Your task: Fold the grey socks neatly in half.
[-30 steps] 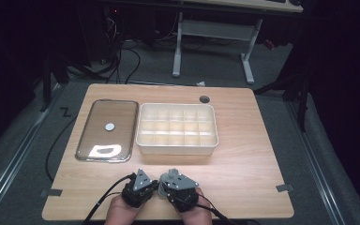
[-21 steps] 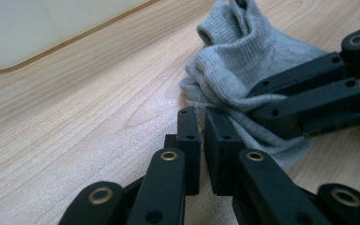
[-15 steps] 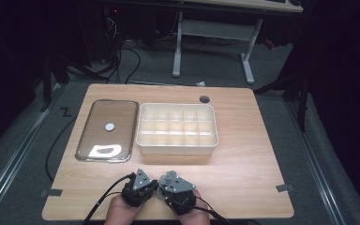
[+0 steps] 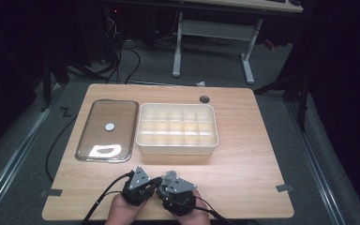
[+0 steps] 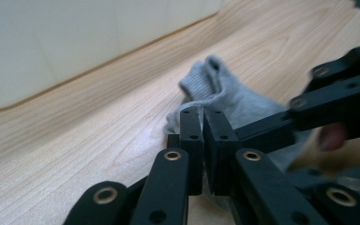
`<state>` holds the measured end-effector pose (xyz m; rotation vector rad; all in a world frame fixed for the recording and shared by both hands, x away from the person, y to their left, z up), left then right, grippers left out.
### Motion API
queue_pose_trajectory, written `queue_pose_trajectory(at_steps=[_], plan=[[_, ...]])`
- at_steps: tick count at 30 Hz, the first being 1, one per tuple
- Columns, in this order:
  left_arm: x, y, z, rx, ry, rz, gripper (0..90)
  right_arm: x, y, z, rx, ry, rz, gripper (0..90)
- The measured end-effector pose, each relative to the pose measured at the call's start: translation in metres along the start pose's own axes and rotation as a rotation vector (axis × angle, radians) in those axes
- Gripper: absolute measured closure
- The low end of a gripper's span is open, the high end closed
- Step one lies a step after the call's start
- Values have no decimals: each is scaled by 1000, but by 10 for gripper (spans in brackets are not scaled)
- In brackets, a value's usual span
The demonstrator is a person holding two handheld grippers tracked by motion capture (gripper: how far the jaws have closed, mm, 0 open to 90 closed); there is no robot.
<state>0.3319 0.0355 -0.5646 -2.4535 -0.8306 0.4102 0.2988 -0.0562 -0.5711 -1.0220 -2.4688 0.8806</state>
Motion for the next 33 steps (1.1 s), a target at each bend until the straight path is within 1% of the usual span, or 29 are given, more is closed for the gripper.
queue_pose_trajectory(at_steps=[2,4,5,6,7,8,9,10,11,14,15,16,17,18,20,21,22,24,25,27,28,30,31,32,33], plan=[[1,3,2,6,-2,-4,875,1,-6,1,-8,6,-7,644],[1,4,3,9,3,-7,876,1,-9,1,-17,5,-7,649],[1,4,4,6,10,-9,876,0,-14,1,-30,6,-6,663],[1,4,4,5,11,-9,876,-4,-30,-4,-81,6,21,720],[1,4,4,6,12,-9,876,-4,-30,-4,-81,6,21,720],[1,4,4,4,10,-10,876,-10,-39,-11,-116,5,52,763],[0,4,4,3,11,-12,875,-13,-41,-13,-122,8,64,778],[0,5,4,3,15,-15,876,-17,-42,-15,-117,14,75,791],[0,5,4,3,15,-15,876,-23,-38,-13,-102,17,86,805],[0,5,4,1,25,-17,875,-33,-23,2,-31,47,91,829],[-1,5,4,1,28,-20,875,-33,-23,2,-31,47,91,829],[-1,5,4,1,36,-22,876,-36,-16,12,-5,66,82,823],[-1,5,4,1,38,-22,876,-36,-16,13,-19,86,69,823],[-1,5,4,1,38,-22,876,-37,-17,14,-18,94,63,823],[-1,5,4,-1,42,-27,876,-36,-16,13,-14,78,79,821],[-1,5,4,-1,42,-27,875,-36,-16,13,-14,78,79,821],[-2,4,3,-2,43,-32,871,-34,-15,13,-16,60,96,821],[-2,2,1,-6,45,-38,854,-34,-15,13,-17,62,96,821],[-3,-1,-2,-20,43,-38,854,-34,-15,14,-19,68,95,821],[-9,-9,-10,-56,40,-26,843,-34,-15,14,-20,65,95,822],[-18,-14,-15,-83,52,-12,842,-34,-15,14,-23,63,97,822],[-25,-13,-15,-79,67,3,851,-34,-15,14,-21,65,95,823],[-29,-11,-14,-68,74,11,861,-34,-15,14,-20,68,94,823],[-29,-11,-14,-68,74,11,871,-34,-15,14,-20,68,94,823],[-32,-9,-12,-52,78,19,880,-34,-15,14,-18,69,90,823]])
Point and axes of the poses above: each handheld gripper's, and its own axes: y roughly forward along the jaws, z roughly out of its underside, x roughly to its left, the point moved 7 cm from there along y, roughly forward along the jaws
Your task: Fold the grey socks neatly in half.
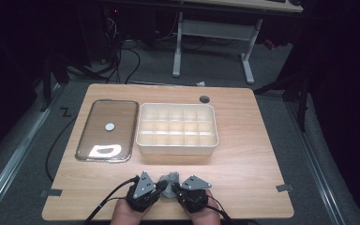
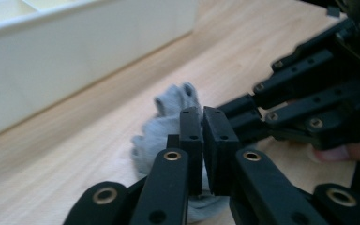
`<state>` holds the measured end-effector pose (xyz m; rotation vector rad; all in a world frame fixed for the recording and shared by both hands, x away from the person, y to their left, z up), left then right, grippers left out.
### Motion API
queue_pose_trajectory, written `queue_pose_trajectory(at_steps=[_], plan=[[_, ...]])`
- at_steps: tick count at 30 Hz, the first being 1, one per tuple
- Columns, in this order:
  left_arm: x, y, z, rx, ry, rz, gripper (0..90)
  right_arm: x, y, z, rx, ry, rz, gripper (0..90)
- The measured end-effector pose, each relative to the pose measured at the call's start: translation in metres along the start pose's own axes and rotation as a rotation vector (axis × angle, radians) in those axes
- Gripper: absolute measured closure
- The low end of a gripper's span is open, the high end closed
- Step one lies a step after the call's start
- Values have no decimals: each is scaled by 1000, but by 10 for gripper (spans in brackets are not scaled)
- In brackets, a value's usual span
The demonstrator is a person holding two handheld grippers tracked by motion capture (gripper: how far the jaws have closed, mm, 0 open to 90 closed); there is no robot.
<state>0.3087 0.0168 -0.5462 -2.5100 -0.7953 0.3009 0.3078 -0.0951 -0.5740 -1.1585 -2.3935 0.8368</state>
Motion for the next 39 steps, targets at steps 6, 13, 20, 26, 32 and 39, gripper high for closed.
queue_pose_trajectory(at_steps=[6,13,20,26,32,39], plan=[[5,14,19,104,27,-31,897,0,0,0,-4,2,-3,822],[7,16,22,102,39,-18,897,-1,-11,-6,-11,15,3,801],[7,16,22,102,33,-13,896,-7,-19,0,4,92,6,599],[8,16,22,103,26,-7,893,-8,-12,5,27,140,-20,583],[8,16,22,101,21,-5,888,-5,-7,7,53,152,-42,598],[8,16,22,99,15,-2,879,-1,-6,5,62,132,-77,763]])
Point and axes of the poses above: each handheld gripper's, and its own axes: y roughly forward along the jaws, z roughly out of its underside, x roughly to its left, the point moved 7 cm from there along y, roughly forward along the jaws
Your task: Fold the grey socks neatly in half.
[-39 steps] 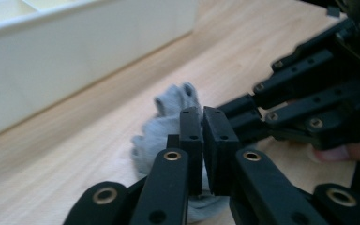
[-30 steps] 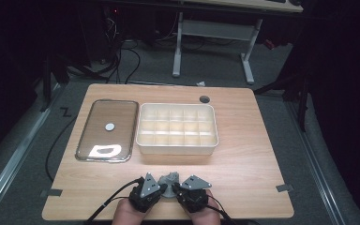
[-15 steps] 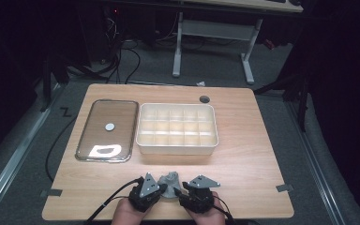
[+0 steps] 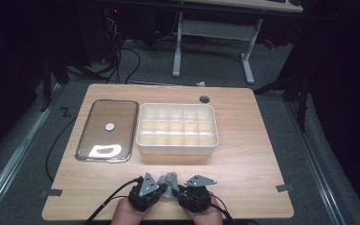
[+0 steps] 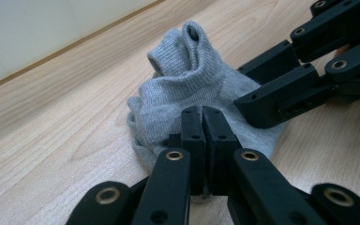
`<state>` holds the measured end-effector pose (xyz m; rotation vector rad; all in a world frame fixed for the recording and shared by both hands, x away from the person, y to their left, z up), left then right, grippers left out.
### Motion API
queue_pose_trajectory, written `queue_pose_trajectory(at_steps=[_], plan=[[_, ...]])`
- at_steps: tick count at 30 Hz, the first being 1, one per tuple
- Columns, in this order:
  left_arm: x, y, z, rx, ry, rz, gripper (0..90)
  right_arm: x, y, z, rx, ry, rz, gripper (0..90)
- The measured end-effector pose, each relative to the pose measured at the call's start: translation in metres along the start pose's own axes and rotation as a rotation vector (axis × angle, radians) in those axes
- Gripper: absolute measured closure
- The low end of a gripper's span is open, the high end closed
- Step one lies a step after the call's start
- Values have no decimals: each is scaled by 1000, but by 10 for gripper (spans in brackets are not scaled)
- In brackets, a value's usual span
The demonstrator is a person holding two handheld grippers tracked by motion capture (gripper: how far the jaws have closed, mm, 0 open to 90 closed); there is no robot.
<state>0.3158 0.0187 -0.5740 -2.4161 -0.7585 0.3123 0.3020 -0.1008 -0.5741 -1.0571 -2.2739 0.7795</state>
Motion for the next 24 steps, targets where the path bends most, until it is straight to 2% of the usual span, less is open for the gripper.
queue_pose_trajectory(at_steps=[2,3,6,7,10,11,12,13,16,17,22,23,24], plan=[[0,0,0,0,1,-1,878,1,-1,-1,2,-11,8,779],[0,0,0,1,-1,-3,878,4,-4,-4,-9,-43,22,791],[0,0,0,0,-1,-3,878,10,-9,-9,-34,-58,9,795],[0,0,0,1,1,-3,878,18,-13,-12,-42,-77,-5,795],[0,0,0,3,-1,1,878,23,-12,-14,-32,-119,0,785],[0,0,0,3,-1,1,879,23,-12,-14,-32,-119,0,785],[0,0,0,2,-2,1,879,23,-12,-14,-29,-116,2,768],[1,0,0,3,-2,2,878,17,-15,-14,-42,-92,2,712],[1,0,0,3,-3,4,878,11,-19,-14,-59,-82,12,674],[1,0,0,3,-4,6,877,4,-23,-13,-68,-69,26,658],[1,0,0,3,-3,6,876,-7,-27,-11,-82,-82,70,653],[1,0,0,3,-2,6,875,-13,-25,-8,-62,-72,105,686],[1,0,0,3,-2,6,875,-13,-25,-8,-62,-72,105,686]])
Point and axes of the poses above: each handheld gripper's, and its own axes: y roughly forward along the jaws, z roughly out of its underside, x roughly to its left, the point moved 7 cm from there along y, roughly forward along the jaws
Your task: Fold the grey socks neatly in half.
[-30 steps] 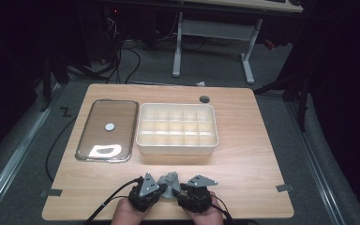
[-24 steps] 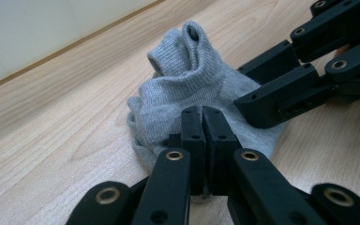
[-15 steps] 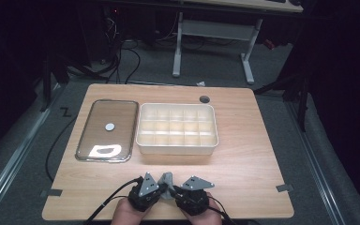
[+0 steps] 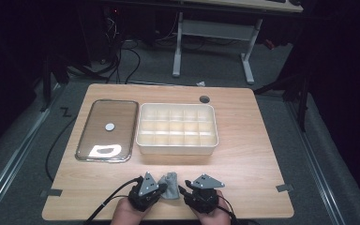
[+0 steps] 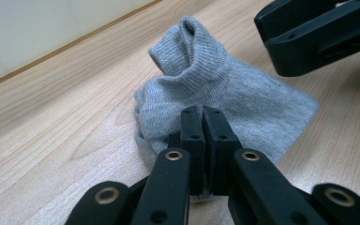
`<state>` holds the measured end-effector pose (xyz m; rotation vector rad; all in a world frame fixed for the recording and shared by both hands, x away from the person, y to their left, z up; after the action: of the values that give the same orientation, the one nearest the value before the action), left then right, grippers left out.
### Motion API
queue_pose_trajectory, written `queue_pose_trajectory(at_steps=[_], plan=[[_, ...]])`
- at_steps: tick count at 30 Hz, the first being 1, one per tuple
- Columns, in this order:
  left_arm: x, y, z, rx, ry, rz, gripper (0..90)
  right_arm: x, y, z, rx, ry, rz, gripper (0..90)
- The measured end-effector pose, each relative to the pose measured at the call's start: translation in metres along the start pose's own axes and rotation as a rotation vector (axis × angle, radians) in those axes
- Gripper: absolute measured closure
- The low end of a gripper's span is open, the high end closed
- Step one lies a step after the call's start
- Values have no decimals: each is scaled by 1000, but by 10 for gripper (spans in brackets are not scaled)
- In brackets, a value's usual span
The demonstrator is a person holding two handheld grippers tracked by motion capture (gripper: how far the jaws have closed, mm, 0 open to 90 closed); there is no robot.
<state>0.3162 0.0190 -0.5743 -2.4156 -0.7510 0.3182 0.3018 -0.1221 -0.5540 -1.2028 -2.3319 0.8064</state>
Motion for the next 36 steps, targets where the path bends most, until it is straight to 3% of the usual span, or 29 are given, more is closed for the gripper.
queue_pose_trajectory(at_steps=[2,5,10,16,23,27,36], plan=[[0,0,0,0,-1,2,875,-5,4,2,14,-19,41,768],[0,0,0,0,-1,4,873,-9,9,-2,4,-21,54,836],[0,0,0,0,1,2,871,-7,13,-8,-21,-51,39,897],[-1,0,0,-1,4,-9,870,2,16,3,-5,-49,26,900],[-2,0,0,-3,8,-19,865,2,21,9,21,-33,-9,900],[-2,0,0,-5,8,-19,846,8,24,8,26,-55,-16,900],[-3,-1,0,-6,17,-21,833,25,21,-3,-41,-83,-43,900]])
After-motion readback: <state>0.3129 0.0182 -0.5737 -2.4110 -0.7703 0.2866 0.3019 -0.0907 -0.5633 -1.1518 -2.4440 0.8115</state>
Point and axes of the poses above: each handheld gripper's, and its own axes: y roughly forward along the jaws, z roughly out of its underside, x roughly to its left, the point moved 7 cm from there along y, roughly forward along the jaws
